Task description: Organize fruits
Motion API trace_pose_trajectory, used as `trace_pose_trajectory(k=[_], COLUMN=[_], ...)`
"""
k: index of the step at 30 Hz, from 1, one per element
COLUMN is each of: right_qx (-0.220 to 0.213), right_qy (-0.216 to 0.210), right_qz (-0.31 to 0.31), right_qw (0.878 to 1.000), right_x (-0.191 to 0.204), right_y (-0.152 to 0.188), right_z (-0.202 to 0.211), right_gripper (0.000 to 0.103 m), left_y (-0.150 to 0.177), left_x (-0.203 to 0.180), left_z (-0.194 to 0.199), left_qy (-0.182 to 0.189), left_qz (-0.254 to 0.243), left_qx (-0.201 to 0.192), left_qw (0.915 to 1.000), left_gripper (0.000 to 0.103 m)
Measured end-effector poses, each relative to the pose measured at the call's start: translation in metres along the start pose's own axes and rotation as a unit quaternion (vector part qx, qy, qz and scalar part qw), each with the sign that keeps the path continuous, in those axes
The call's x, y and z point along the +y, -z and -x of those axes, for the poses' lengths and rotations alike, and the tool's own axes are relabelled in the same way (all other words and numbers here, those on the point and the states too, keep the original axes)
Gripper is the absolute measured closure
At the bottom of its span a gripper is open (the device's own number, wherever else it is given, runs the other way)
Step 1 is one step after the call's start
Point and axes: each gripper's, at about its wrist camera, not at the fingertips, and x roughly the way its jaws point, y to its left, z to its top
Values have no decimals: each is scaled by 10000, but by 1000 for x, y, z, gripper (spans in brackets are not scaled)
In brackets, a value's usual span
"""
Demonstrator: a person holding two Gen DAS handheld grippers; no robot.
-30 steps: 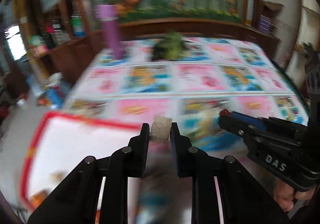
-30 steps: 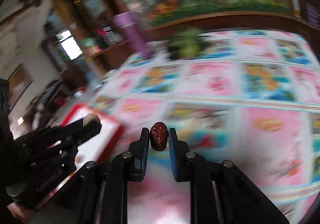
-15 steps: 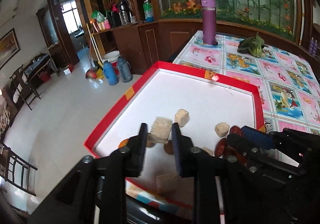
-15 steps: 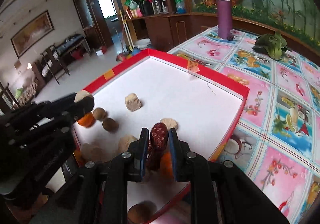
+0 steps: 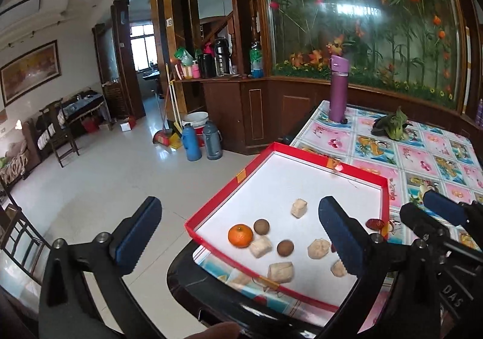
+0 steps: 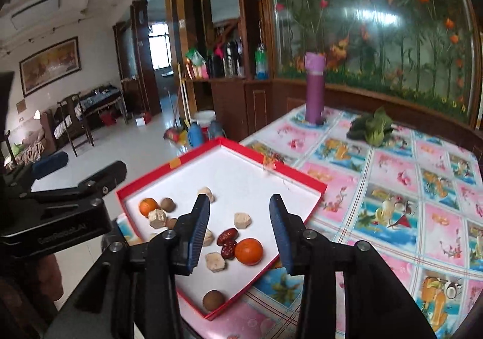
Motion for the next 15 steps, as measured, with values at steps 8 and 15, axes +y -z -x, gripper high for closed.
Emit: trace_pose_trajectory(k=[8, 15], right_qx=[-98, -46], right_qy=[-136, -172], right_qz=[203, 257], right_qw=[9997, 9995], right_x=[13, 16], right_y=[-1, 0], right_z=[3, -3], right_gripper=[59, 59], left_y=[4, 4], left_x=[7, 8], left_z=[10, 12], left_qy=[-87, -68], left_qz=[-28, -65], left_qx=[35, -7], left_qw=[10000, 10000], left_gripper=[0, 0])
